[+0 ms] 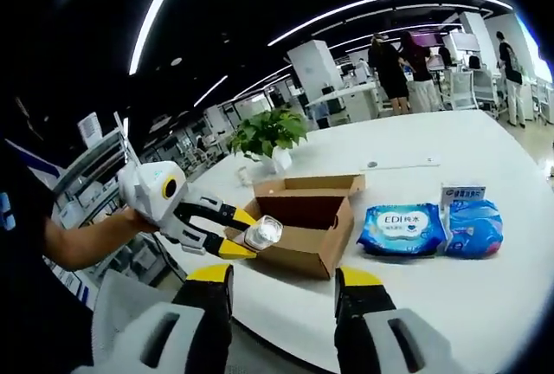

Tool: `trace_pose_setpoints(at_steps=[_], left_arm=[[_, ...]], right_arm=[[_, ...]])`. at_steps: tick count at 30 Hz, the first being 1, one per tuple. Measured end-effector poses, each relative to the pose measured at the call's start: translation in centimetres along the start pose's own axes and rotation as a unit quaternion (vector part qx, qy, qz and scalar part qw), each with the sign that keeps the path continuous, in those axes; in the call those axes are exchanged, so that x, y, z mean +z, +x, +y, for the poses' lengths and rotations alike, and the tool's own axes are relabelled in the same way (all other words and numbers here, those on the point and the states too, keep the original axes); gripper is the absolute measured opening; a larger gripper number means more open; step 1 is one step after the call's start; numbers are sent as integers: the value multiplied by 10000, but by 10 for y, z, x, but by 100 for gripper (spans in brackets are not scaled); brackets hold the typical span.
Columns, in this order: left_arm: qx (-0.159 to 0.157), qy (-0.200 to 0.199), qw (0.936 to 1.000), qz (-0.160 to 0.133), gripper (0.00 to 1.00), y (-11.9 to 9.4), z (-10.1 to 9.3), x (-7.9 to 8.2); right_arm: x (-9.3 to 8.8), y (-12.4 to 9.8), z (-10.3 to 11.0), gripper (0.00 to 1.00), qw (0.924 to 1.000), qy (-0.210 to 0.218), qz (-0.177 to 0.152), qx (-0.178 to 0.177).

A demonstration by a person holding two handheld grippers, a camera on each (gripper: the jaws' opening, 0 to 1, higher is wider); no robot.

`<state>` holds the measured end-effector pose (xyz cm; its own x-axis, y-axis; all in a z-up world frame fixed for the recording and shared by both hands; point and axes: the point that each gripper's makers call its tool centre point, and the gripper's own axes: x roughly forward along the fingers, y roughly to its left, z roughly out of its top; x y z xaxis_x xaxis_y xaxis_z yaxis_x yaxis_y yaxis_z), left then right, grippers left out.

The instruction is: Operate the shoe box by opening the lid, removing the specified soft item, and placing it in the target area until the item is outside and the box remains undamaged.

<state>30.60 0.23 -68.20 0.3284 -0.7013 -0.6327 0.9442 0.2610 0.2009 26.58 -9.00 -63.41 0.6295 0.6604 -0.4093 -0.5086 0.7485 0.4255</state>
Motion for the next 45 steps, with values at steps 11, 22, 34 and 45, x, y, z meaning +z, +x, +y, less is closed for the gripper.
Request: trace_pose_setpoints(at_steps=[11,22,34,45], left_arm=[[-221,493,9983,-211,20,6,-14,10],[-534,1063,9917,-490,20,12,-35,26],[-677,1589,9828,-657,20,19,-47,34],[-625,1971,9753,-772,20,24,-51,39]], right_arm=[[-2,4,7,39,9993,326,-60,163],[-10,16,16,35,9986,450,79,280],[-20,27,7,31,9973,638,330,165],[-25,33,4,22,9937,1035,385,173]])
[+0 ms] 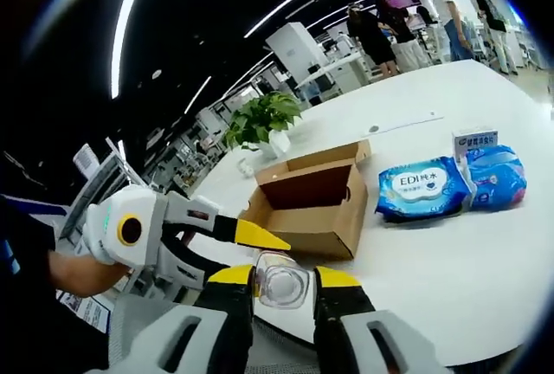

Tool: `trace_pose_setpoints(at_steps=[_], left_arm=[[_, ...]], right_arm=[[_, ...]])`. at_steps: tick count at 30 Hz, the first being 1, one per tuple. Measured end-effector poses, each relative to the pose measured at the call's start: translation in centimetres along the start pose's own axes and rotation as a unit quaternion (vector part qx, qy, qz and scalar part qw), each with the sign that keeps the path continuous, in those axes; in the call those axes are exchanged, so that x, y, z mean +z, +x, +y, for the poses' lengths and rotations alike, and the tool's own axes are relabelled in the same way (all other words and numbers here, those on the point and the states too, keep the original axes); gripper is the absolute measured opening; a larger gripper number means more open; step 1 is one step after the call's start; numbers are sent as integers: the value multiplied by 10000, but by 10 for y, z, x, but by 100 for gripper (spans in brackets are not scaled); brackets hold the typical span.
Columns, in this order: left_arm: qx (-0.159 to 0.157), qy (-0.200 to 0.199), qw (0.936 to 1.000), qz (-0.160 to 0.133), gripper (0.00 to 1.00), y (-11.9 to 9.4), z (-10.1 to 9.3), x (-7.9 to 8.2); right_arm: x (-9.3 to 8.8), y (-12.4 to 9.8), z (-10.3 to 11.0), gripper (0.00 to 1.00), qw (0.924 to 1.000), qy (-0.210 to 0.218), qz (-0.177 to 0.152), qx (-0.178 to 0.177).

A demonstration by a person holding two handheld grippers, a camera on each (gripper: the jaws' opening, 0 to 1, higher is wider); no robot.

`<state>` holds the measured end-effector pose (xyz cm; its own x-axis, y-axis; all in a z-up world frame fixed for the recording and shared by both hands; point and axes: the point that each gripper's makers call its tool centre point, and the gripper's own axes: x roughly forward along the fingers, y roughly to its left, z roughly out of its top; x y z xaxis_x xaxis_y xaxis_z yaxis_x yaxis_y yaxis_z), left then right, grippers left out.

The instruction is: Operate the shoe box by opening the lid, removing the specified soft item, and placing it in the target area until the item is outside and the box remains undamaged.

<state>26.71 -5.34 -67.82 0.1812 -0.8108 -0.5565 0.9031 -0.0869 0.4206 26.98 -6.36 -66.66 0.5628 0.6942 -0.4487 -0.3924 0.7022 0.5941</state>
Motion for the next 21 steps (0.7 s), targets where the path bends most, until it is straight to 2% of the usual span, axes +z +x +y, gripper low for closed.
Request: trace_pose_setpoints(at_steps=[10,21], left_arm=[[12,69,10000,35,20,9,3,-4],[128,155,9998,16,20,11,9,-4]], right_arm=[[-2,3,-3,17,9992,406,2,46],[2,3,-6,16,9995,309,32,4]])
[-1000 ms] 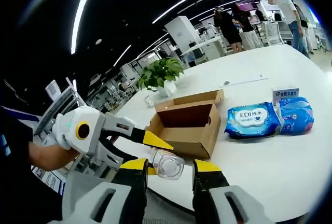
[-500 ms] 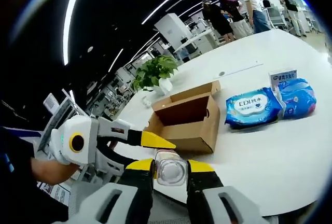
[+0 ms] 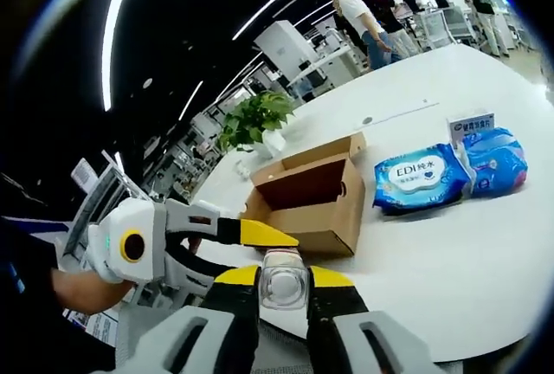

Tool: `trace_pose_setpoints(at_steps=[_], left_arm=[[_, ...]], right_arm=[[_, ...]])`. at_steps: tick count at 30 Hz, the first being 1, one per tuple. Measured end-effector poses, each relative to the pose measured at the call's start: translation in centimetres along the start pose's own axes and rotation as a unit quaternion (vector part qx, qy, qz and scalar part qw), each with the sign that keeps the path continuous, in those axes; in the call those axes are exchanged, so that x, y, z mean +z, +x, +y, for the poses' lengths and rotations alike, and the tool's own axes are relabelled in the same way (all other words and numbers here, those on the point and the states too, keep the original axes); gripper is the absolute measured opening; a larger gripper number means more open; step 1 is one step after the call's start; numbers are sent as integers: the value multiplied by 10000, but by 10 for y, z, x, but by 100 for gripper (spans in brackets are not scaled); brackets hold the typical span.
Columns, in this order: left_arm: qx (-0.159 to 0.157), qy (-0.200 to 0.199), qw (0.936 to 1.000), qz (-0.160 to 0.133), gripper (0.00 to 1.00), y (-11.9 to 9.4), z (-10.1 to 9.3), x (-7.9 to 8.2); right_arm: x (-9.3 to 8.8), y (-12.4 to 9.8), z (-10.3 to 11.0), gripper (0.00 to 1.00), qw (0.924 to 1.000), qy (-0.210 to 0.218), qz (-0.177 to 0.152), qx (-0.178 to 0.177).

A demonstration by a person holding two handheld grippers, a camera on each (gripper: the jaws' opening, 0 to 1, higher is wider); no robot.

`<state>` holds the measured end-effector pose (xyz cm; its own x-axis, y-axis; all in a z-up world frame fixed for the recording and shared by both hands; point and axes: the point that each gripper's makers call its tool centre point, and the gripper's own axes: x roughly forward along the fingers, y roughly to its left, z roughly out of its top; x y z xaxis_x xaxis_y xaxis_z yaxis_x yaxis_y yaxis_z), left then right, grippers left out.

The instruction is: Operate the shoe box by opening the lid, removing the specified soft item, and placing it in the target area until the item is outside and the box remains undamaged.

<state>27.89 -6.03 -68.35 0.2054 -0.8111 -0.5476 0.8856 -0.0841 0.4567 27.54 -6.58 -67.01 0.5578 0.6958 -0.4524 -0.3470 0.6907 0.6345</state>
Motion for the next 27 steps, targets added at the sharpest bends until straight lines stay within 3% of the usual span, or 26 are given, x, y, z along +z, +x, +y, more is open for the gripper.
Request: trace_pose_setpoints(at_steps=[7,12,16,22,27], left_arm=[[118,-177,9997,72,21,-4,5,-1],[293,-635,9975,33,24,-11,10,-2],[486,-1218,9913,66,36,-17,15,-8],[839,-1825,9796,53,43,-27,26,-12],[1161,-2488,9615,-113,48,-38,38,-12]], right_arm=[[6,2,2,16,10000,47,-77,35],[12,5,0,16,9999,-62,-80,-5],[18,5,-1,16,9998,-188,-72,-29],[28,5,-4,16,9985,-542,-42,-79],[40,2,-7,16,9953,-965,45,-69]])
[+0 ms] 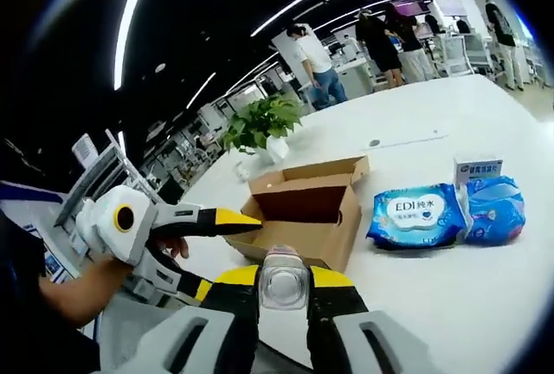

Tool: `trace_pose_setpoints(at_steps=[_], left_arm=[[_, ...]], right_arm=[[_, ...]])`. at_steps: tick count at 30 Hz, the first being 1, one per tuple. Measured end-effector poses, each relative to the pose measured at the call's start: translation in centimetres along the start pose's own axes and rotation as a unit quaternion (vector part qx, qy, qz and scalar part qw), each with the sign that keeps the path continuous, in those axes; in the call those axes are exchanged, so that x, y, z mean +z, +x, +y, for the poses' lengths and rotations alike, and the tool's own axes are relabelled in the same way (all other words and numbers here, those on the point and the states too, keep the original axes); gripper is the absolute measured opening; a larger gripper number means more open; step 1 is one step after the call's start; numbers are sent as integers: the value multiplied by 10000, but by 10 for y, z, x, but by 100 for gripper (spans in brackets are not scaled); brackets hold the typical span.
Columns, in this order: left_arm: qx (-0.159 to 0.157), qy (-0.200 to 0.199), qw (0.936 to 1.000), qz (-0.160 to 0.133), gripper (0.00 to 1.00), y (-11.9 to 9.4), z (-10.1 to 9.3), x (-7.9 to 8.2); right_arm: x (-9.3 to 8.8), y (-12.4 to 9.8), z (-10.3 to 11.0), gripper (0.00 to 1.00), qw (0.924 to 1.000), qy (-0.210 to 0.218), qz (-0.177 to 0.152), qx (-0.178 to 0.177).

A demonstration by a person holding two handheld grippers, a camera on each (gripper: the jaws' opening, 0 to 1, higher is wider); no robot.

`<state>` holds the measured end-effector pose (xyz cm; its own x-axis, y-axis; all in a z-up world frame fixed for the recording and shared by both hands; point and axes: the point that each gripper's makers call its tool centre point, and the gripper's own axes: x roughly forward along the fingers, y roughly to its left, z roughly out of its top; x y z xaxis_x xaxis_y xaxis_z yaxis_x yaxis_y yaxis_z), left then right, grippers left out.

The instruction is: Operate the shoe box by opening the lid, removing the specified soft item, and placing it in the target area until the item is outside and the box remains undamaged.

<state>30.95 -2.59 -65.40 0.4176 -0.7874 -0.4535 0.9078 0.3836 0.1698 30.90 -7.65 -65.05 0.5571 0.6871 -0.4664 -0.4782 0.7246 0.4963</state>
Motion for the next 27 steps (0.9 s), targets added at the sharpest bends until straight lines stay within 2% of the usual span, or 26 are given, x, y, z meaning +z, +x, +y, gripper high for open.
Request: trace_pose_setpoints(at_steps=[5,8,12,14,16,18,19,22,25,27], left_arm=[[237,-215,9995,41,52,-1,11,0],[295,-479,9982,-206,53,-3,13,5],[476,-653,9965,-225,58,-6,22,-2],[582,-854,9943,-277,59,-8,28,-5],[686,-1091,9906,-448,60,-12,35,-4],[789,-1089,9902,-386,63,-17,42,-6],[856,-1092,9894,-420,65,-19,46,-6],[1125,-1148,9861,-428,69,-25,61,-11],[1272,-1329,9823,-367,75,-27,67,-15],[1340,-1355,9812,-312,78,-28,69,-17]], right_arm=[[12,-4,-7,16,9981,-595,158,-39],[19,-6,-11,16,9954,-928,230,-77],[30,-10,-12,16,9894,-1410,322,-96],[38,-11,-16,16,9853,-1670,353,-76],[45,-13,-21,16,9791,-1988,414,-98],[52,-15,-24,16,9735,-2236,470,-119],[53,-16,-25,16,9731,-2252,478,-123],[64,-19,-31,16,9614,-2676,623,-153],[72,-20,-33,16,9557,-2860,686,-114],[78,-19,-35,16,9475,-3113,728,-89]])
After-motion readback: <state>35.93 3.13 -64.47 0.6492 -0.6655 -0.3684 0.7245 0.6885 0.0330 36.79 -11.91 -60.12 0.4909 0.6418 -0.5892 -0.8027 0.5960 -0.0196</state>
